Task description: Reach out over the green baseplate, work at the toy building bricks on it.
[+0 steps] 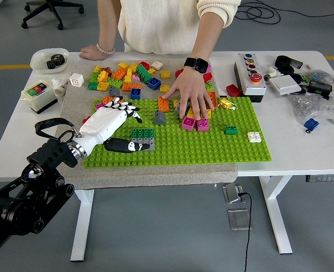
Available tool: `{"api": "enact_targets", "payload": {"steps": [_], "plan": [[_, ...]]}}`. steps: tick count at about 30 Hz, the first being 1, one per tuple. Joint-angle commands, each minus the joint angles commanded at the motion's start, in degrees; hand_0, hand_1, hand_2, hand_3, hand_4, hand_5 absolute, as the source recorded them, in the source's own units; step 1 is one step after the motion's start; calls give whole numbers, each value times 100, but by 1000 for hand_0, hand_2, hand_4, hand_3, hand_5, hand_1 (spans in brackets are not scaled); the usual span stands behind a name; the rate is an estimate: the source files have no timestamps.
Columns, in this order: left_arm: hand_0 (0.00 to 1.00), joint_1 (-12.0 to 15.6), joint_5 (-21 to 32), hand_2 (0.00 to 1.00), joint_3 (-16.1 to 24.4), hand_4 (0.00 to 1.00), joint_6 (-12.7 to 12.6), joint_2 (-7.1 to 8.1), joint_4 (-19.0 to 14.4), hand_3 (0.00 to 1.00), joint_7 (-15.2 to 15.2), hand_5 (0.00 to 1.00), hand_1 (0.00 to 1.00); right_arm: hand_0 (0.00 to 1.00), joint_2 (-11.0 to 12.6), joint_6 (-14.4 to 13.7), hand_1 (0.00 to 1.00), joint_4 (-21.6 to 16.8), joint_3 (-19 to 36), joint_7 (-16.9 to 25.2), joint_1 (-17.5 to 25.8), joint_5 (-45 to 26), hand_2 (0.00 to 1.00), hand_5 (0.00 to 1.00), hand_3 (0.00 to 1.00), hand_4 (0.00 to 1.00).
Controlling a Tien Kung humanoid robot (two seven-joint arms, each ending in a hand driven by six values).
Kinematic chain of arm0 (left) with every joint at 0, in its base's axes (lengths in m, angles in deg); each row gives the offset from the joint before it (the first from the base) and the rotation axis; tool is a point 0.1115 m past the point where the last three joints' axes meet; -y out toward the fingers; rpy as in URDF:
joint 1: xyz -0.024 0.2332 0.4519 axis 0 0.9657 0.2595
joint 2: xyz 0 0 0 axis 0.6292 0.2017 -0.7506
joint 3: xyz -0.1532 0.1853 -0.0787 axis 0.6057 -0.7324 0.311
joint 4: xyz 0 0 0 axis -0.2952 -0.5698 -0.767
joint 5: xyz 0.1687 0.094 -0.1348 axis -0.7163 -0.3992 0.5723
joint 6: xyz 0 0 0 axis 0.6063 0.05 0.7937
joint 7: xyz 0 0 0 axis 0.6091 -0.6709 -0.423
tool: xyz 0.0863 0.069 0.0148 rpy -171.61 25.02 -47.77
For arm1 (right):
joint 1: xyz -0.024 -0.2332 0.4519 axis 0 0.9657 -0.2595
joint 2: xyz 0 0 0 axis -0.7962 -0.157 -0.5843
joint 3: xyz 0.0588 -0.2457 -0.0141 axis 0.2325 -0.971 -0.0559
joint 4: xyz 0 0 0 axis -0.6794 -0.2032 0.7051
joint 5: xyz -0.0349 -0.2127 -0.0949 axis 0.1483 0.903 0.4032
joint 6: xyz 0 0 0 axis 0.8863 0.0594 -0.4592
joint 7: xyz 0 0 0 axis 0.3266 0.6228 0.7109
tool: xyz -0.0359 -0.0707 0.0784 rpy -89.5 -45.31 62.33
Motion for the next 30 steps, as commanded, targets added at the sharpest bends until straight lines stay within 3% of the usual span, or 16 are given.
{"api": "enact_targets", "payload": {"steps": [17, 30], "plan": [[998, 6, 52, 841, 134, 998, -1, 16, -50, 611, 44, 674, 898, 746, 0, -5, 642, 0, 26, 3, 5, -6, 684, 519, 631, 811], [998, 132, 47, 831, 334, 996, 32, 65, -290, 612, 139, 670, 890, 746, -22, -2, 642, 0, 3, 5, 17, 6, 684, 521, 632, 813]]}}
